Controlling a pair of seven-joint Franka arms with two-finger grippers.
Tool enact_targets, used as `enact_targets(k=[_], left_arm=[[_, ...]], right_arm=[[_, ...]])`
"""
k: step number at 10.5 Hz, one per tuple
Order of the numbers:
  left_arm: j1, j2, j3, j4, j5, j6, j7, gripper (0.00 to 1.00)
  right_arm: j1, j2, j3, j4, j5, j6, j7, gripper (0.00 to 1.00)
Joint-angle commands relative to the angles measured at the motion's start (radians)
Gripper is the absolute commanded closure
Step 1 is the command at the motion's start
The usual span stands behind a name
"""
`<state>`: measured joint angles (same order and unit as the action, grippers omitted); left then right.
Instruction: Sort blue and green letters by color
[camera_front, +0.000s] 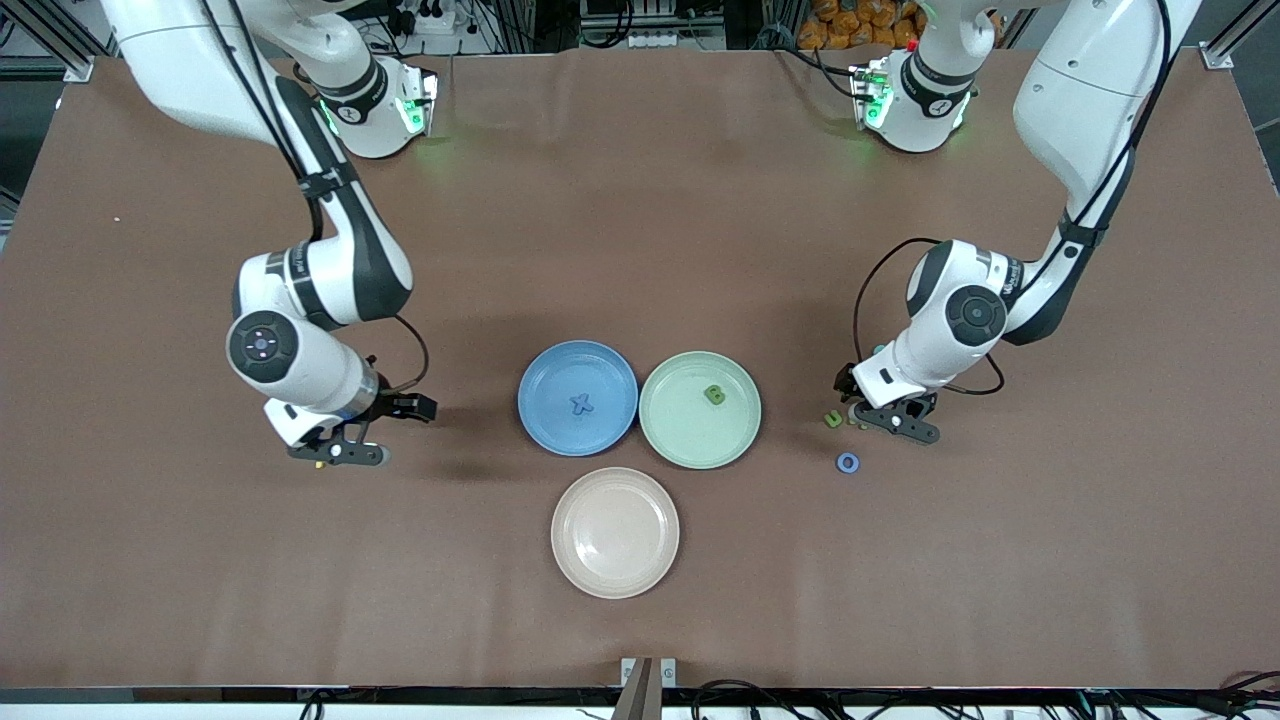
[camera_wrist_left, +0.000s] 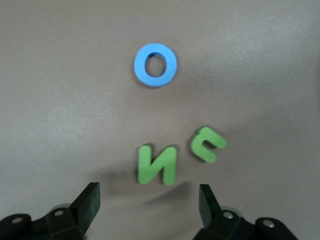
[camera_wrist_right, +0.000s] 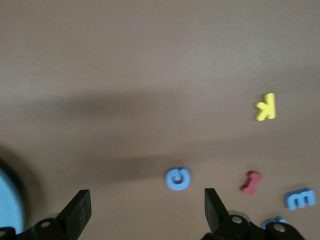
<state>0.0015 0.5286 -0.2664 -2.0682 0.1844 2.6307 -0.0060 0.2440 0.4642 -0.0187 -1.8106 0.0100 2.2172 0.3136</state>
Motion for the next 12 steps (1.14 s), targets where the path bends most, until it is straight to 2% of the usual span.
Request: enact_targets(k=[1,2,6,12], left_arm=[[0.000,0.028,0.021,0.031,0.027,0.008,0.070,0.19],[-0.001,0.036,0.021,0.051,0.027,0.008,0.073,0.21],[-0.008,0.063,0.021,0.080,0.027,0.008,0.072,0.25],[-0.009,0.057,0.019,0.082,0.027,0.003,0.064,0.24]], right_arm=[[-0.080,-0.075,0.045,-0.185,-0.021,0.176,-0.036,0.00],[-0.091,-0.072,0.046,-0.232,-0.021,0.261,-0.036,0.00],[-0.097,-0.049,0.051,-0.344,-0.030,0.435,-0.037,0.00],[-0.085,0.027,0.051,-0.354,-0.036,0.504,-0.028,0.00]])
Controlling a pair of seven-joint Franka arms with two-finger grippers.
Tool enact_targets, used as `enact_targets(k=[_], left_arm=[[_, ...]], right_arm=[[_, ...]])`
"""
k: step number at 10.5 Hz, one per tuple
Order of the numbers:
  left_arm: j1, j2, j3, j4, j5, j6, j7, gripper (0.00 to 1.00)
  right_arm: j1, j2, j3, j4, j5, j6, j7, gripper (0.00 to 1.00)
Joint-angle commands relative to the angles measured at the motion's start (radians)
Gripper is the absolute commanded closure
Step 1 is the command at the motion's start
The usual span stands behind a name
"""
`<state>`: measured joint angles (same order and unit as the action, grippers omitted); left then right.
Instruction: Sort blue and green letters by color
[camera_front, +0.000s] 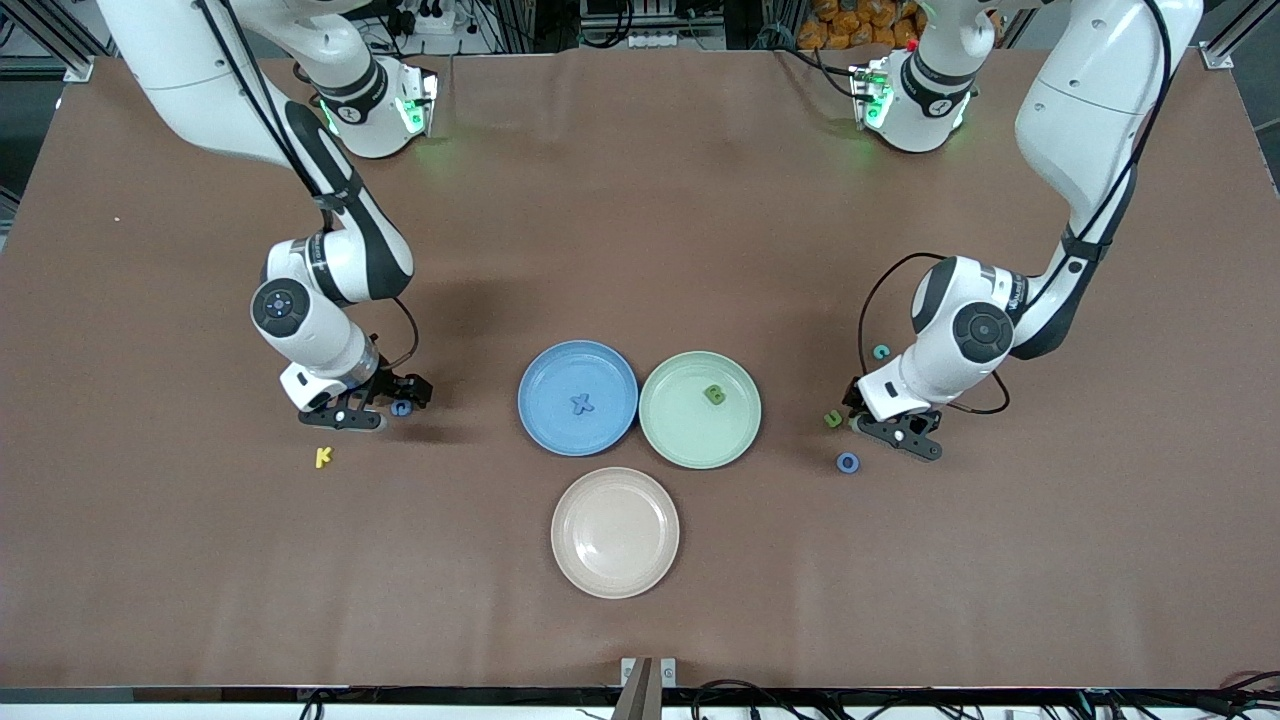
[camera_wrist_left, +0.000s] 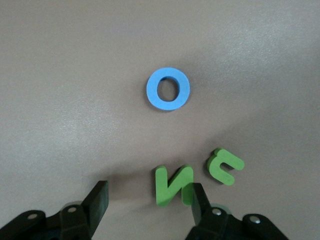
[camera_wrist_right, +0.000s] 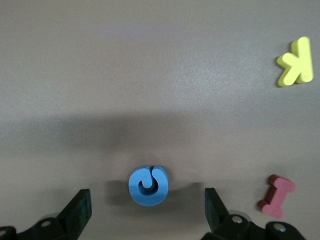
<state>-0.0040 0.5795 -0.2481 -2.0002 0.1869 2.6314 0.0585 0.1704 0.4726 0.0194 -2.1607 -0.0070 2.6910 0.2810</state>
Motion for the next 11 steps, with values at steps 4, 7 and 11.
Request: enact_targets(k=[4,7,11], left_arm=[[-0.004,0.000,0.000,0.012,0.019,-0.013,-0.006,0.24],[-0.004,0.000,-0.005,0.014,0.009,-0.021,-0.019,0.25],[-0.005,0.008,-0.005,0.014,0.009,-0.021,-0.022,0.28]], right_arm=[[-0.008,0.038,0.013,0.005,-0.022,0.049,-0.002,0.59],[-0.011,0.038,0.013,0.004,-0.021,0.049,-0.002,0.79],[-0.020,0.031,0.011,0.007,-0.019,0.040,0.004,0.88]])
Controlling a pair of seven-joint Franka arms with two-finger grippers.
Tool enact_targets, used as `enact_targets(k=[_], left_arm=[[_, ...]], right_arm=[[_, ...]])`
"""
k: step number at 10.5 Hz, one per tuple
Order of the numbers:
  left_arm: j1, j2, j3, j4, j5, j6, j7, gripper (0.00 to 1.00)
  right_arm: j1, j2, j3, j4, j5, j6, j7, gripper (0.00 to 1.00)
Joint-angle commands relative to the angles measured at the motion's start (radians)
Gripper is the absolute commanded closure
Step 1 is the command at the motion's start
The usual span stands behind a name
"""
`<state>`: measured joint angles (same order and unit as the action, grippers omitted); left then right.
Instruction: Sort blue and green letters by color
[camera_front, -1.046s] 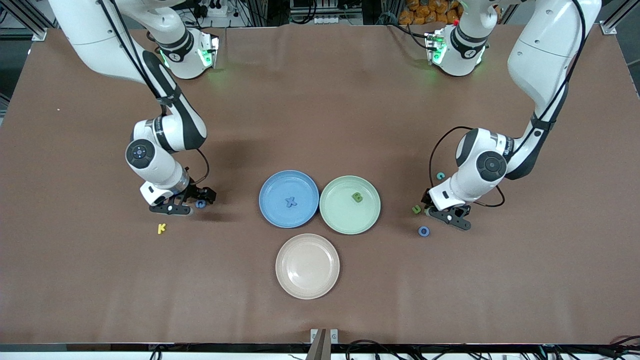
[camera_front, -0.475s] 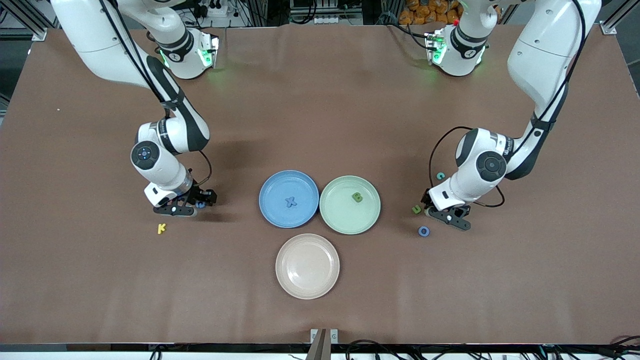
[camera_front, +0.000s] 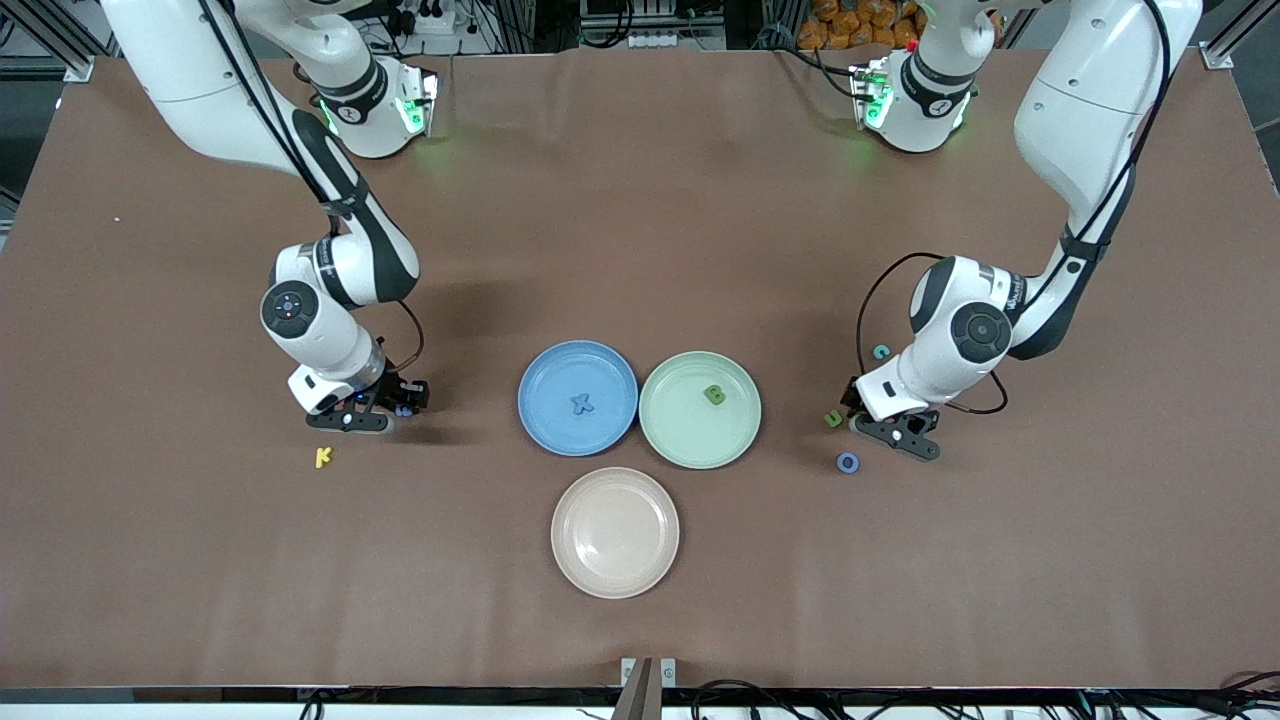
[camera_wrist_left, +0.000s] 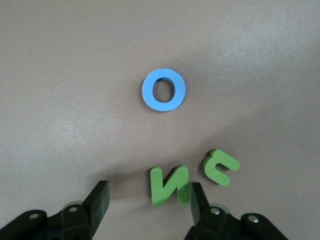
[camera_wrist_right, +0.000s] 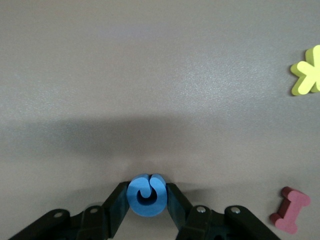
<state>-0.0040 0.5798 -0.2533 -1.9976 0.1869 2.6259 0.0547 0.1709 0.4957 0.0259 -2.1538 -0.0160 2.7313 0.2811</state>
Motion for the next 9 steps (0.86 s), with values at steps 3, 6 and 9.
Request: enact_targets(k=[3,6,9], left_arm=[[-0.005,0.011,0.000,0.011,0.009,-0.015,-0.019,0.53],[-0.005,0.000,-0.001,0.011,0.009,-0.015,-0.019,0.99],[-0.005,-0.064,-0.029,0.042,0.006,-0.117,-0.097,1.00]], right_arm=[[-0.021,0.004,0.005,0.018,-0.010,-0.008,0.009,0.90],[-0.019,0.001,0.006,0.049,-0.009,-0.059,0.013,0.91],[0.011,-0.057,0.006,0.162,0.004,-0.307,0.075,0.93]])
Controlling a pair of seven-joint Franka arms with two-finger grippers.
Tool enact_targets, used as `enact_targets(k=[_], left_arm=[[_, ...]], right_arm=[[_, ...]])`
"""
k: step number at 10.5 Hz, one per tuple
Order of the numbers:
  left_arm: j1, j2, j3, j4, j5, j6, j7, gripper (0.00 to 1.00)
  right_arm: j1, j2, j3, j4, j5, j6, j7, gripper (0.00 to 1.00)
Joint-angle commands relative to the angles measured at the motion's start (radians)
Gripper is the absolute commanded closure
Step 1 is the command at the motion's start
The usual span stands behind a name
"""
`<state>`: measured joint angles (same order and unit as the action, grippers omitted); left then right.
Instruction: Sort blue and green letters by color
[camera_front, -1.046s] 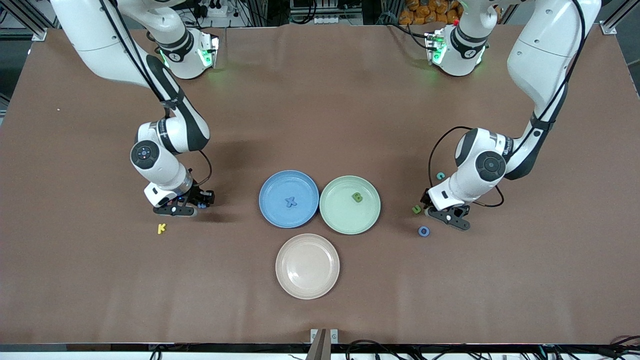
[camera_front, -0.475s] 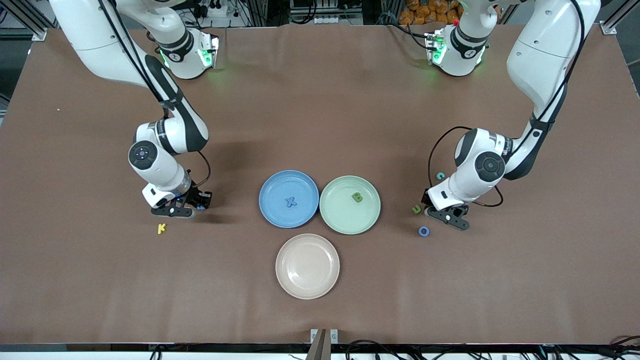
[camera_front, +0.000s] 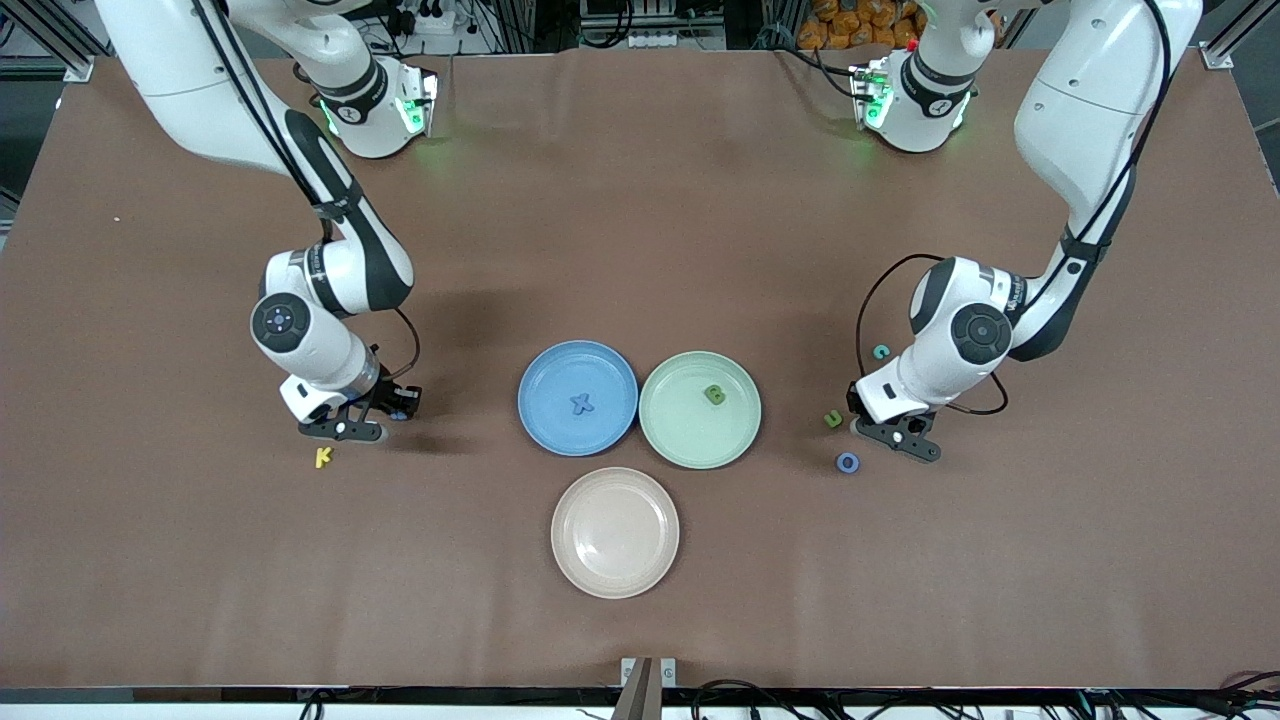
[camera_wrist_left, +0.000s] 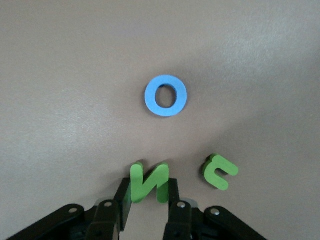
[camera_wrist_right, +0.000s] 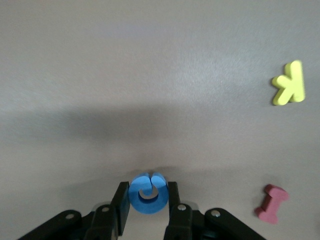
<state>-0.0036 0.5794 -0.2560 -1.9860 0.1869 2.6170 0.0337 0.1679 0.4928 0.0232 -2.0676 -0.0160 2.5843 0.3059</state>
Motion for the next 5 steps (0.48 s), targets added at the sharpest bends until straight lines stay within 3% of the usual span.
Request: enact_targets(k=[1,3,5], left_arm=[[-0.006,-0.072,-0.075,0.077,-0.001,-0.195,-0.157,1.00],[-0.041,-0.046,-0.152,0.134,-0.006,-0.241,-0.387,0.98],[-0.119,-0.029,-0.154,0.163,-0.007,-0.241,-0.503,0.92]], right_arm=[[0.036,-0.075,0.009,0.095,0.016,-0.194,0.064,0.93],[0.123,-0.073,0.011,0.154,0.033,-0.205,0.177,0.93],[0.204,-0.041,0.011,0.225,0.037,-0.204,0.272,0.93]])
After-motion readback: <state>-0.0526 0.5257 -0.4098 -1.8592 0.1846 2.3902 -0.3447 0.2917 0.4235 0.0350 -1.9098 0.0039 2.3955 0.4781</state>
